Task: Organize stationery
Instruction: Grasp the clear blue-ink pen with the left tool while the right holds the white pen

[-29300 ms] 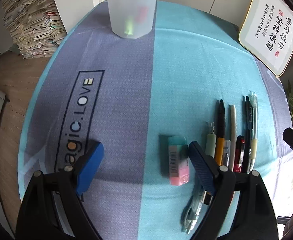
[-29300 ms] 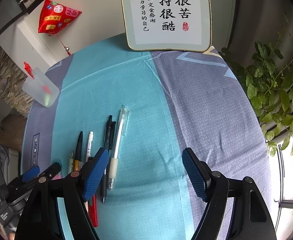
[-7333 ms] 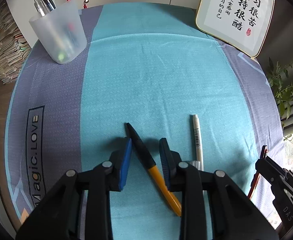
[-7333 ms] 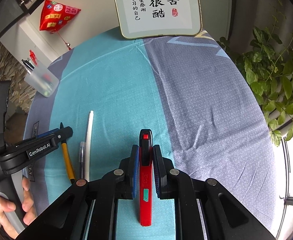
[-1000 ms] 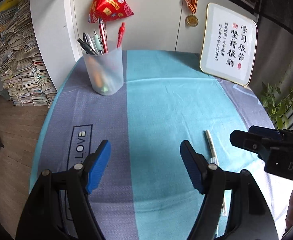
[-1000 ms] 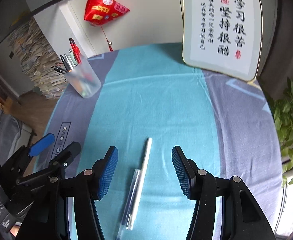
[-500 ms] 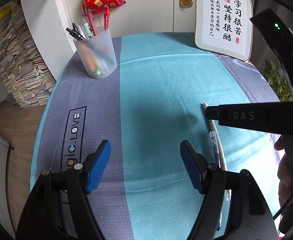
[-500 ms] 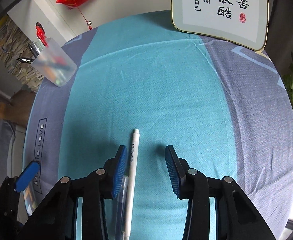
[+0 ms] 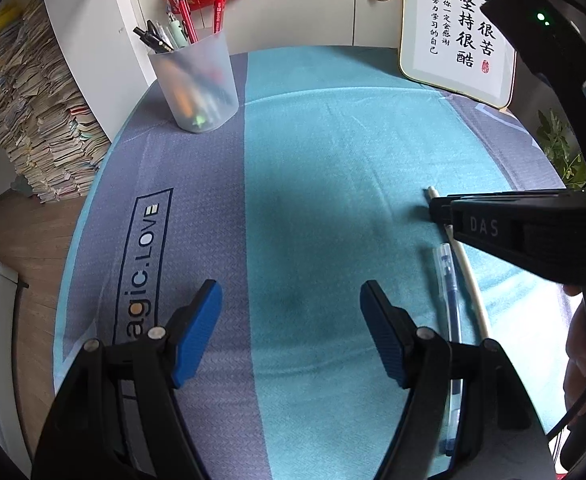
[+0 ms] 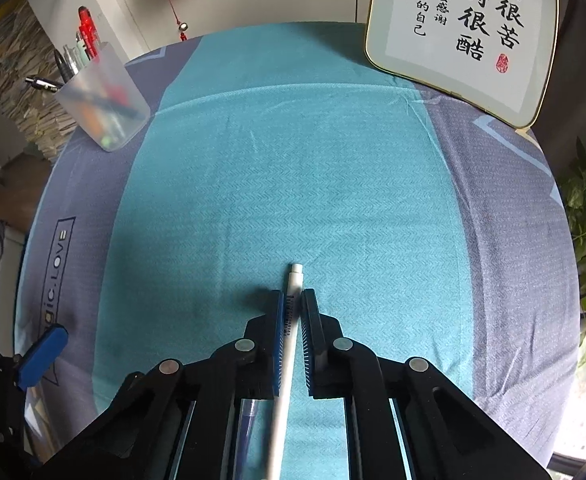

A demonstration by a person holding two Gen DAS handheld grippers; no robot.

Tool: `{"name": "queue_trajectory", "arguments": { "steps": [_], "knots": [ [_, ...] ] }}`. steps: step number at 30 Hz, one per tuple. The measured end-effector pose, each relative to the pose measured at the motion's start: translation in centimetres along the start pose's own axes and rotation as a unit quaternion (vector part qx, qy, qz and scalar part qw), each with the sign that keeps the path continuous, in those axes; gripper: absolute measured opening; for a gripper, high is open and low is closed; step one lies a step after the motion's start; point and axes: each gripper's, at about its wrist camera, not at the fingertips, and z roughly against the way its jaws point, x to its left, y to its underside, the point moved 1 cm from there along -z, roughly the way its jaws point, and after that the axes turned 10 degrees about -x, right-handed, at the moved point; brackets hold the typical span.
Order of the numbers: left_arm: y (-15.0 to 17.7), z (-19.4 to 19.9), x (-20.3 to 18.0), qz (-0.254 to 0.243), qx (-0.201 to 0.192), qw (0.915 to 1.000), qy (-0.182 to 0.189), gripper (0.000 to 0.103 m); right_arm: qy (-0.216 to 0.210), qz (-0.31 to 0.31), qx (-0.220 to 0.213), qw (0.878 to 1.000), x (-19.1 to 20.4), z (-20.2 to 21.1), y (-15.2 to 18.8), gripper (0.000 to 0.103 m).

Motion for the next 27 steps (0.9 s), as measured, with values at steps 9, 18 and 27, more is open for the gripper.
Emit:
{"name": "queue_trajectory", "arguments": {
  "steps": [9, 18, 27],
  "knots": [
    [0.1, 0.0, -1.8, -0.017, 0.003, 0.9998, 0.008, 0.071, 0.018, -0.011, -0.004, 1.0, -3.4, 1.0, 0.9, 0.008],
    [0.4, -0.3, -5.1, -0.038, 0.023, 0.999, 0.012, 0.071, 0.028, -0.046, -0.007, 0.999, -8.0, 2.5, 2.5, 0.008],
    [0.7, -0.3, -8.4, -0.023, 0.064, 0.9975, 0.02, 0.023, 0.013, -0.072, -0.013, 0.997, -8.8, 2.8, 2.9, 0.008]
  ]
}}
